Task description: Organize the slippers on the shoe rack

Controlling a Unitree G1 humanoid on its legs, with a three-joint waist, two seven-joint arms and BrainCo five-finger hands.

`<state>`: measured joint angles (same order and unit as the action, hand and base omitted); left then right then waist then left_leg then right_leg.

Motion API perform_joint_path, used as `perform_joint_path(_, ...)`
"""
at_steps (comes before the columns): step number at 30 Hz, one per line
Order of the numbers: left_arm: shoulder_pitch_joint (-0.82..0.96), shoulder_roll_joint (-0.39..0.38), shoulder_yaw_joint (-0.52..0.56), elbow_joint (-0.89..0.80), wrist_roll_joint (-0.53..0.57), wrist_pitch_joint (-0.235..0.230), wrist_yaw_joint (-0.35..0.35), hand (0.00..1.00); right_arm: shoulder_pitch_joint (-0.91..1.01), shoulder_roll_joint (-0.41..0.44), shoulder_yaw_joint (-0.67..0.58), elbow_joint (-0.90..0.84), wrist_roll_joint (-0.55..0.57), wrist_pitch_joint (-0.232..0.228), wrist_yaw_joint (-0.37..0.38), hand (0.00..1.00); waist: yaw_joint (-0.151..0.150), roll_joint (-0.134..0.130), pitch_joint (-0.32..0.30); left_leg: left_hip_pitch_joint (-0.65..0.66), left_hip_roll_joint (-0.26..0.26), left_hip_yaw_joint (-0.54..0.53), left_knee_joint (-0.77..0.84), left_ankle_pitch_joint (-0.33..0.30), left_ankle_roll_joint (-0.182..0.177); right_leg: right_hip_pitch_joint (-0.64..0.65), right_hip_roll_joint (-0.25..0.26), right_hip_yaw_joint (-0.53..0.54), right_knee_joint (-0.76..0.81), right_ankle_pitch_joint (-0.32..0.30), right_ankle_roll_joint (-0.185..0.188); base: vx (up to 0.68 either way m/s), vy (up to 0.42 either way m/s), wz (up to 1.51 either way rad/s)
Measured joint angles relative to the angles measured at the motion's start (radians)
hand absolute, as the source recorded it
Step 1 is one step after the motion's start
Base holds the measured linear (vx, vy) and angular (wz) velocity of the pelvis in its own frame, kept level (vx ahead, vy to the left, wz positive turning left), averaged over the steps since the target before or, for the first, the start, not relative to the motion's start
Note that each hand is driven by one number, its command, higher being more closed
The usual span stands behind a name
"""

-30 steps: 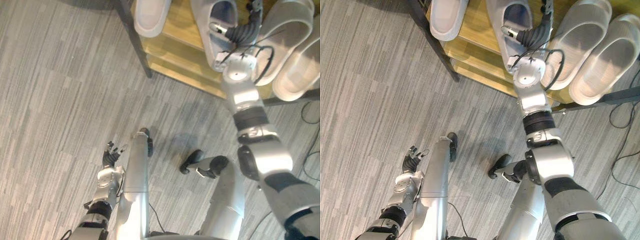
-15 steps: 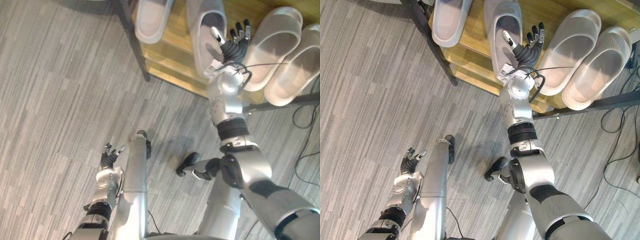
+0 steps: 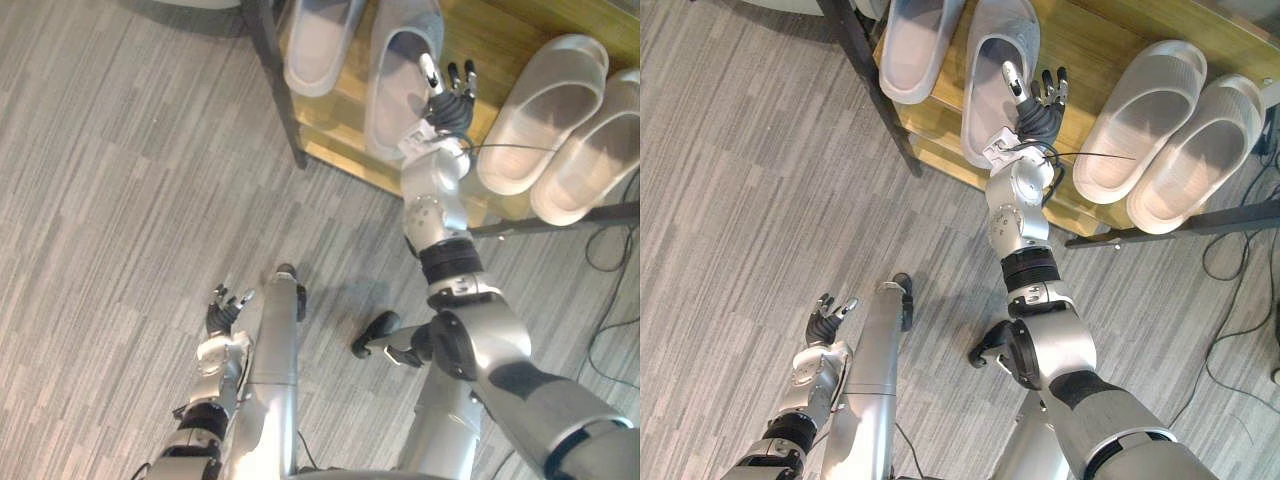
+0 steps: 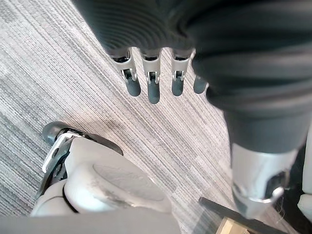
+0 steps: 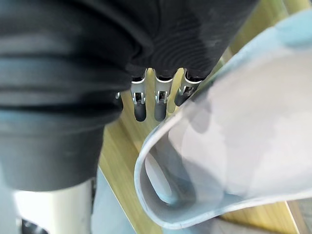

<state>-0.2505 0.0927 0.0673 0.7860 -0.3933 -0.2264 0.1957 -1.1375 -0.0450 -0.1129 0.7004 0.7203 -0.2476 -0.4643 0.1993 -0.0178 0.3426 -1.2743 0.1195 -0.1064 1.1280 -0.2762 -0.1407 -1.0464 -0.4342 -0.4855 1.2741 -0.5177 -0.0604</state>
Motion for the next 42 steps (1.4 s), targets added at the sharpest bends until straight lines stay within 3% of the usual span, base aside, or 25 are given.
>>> perform_joint_path(9, -0.012, -0.03, 0.007, -0.004, 0.0, -0.005, 0.0, 0.0, -0.076, -0.052, -0.001, 0.106, 0.078, -0.023, 0.001, 0.0, 0.011, 0.001, -0.001, -0.004, -0.027, -0.027, -0.031, 0.018, -0.001, 0.025, -0.023, -0.041, -0.004, -0.01, 0.0, -0.01, 0.017, 0.15)
perform_joint_path(16, -0.016, -0.039, 0.01, -0.005, 0.0, -0.005, -0.001, 0.0, -0.13, -0.118, 0.006, 0.151, 0.087, -0.004, 0.005, 0.0, 0.021, 0.004, -0.002, -0.008, -0.027, -0.033, -0.032, 0.027, -0.014, 0.025, -0.026, -0.051, 0.001, -0.017, -0.012, 0.0, 0.002, 0.01)
perform_joint_path(20, -0.014, -0.04, 0.005, -0.01, 0.0, -0.006, -0.003, 0.0, -0.149, -0.188, 0.049, 0.203, 0.086, 0.021, 0.035, 0.0, 0.019, 0.006, -0.002, -0.008, -0.031, -0.031, -0.032, 0.03, -0.012, 0.025, -0.034, -0.051, 0.006, -0.017, -0.011, -0.01, 0.013, 0.02)
perform_joint_path(26, -0.014, -0.038, 0.002, -0.009, -0.002, -0.009, -0.006, 0.0, -0.159, -0.285, 0.081, 0.221, 0.084, 0.023, 0.075, 0.0, 0.015, 0.007, -0.003, -0.011, -0.027, -0.019, -0.023, 0.031, -0.009, 0.016, -0.038, -0.037, 0.013, -0.016, -0.012, -0.01, 0.029, -0.01)
perform_joint_path(33, -0.009, -0.023, 0.014, 0.012, -0.004, -0.009, -0.011, 0.0, -0.148, -0.318, 0.082, 0.218, 0.056, 0.026, 0.096, 0.0, -0.001, 0.009, -0.001, 0.005, -0.004, 0.011, 0.0, 0.025, 0.004, 0.014, -0.033, -0.009, 0.026, -0.015, -0.012, -0.01, 0.023, -0.1)
perform_joint_path(35, -0.004, -0.019, 0.014, 0.014, -0.005, -0.008, -0.016, 0.0, -0.126, -0.318, 0.087, 0.188, 0.006, 0.026, 0.095, 0.0, -0.004, 0.011, 0.0, 0.021, 0.002, 0.022, 0.004, 0.02, 0.011, 0.02, -0.031, 0.004, 0.027, -0.013, -0.008, -0.02, 0.024, -0.16)
perform_joint_path(37, 0.012, -0.006, 0.014, 0.016, -0.005, -0.008, -0.026, 0.0, -0.016, -0.31, 0.102, -0.003, -0.074, 0.024, 0.092, 0.0, -0.015, 0.015, 0.002, 0.062, 0.027, 0.036, 0.001, 0.011, 0.02, 0.057, -0.009, 0.011, 0.003, -0.003, 0.001, 0.0, 0.039, -0.33)
perform_joint_path(38, 0.06, -0.012, 0.009, 0.027, 0.001, 0.0, -0.044, 0.0, 0.271, -0.257, 0.13, -0.37, -0.238, 0.018, 0.094, 0.0, -0.056, 0.016, 0.002, 0.24, 0.044, 0.075, -0.075, 0.006, 0.029, 0.212, 0.017, 0.018, -0.09, 0.018, 0.031, 0.03, 0.056, -0.4)
perform_joint_path(40, 0.094, -0.01, -0.009, 0.026, 0.019, 0.0, -0.053, 0.0, 0.354, -0.221, 0.143, -0.422, -0.294, 0.009, 0.105, 0.0, -0.085, 0.016, 0.001, 0.325, 0.05, 0.098, -0.134, 0.006, 0.036, 0.281, 0.029, 0.022, -0.151, 0.037, 0.053, 0.02, 0.044, -0.25)
perform_joint_path(42, 0.1, -0.008, -0.008, 0.023, 0.029, 0.001, -0.062, 0.0, 0.433, -0.221, 0.138, -0.496, -0.312, 0.012, 0.105, 0.0, -0.091, 0.016, -0.008, 0.345, 0.073, 0.119, -0.155, 0.008, 0.04, 0.295, 0.046, 0.021, -0.187, 0.054, 0.055, 0.0, 0.049, -0.2)
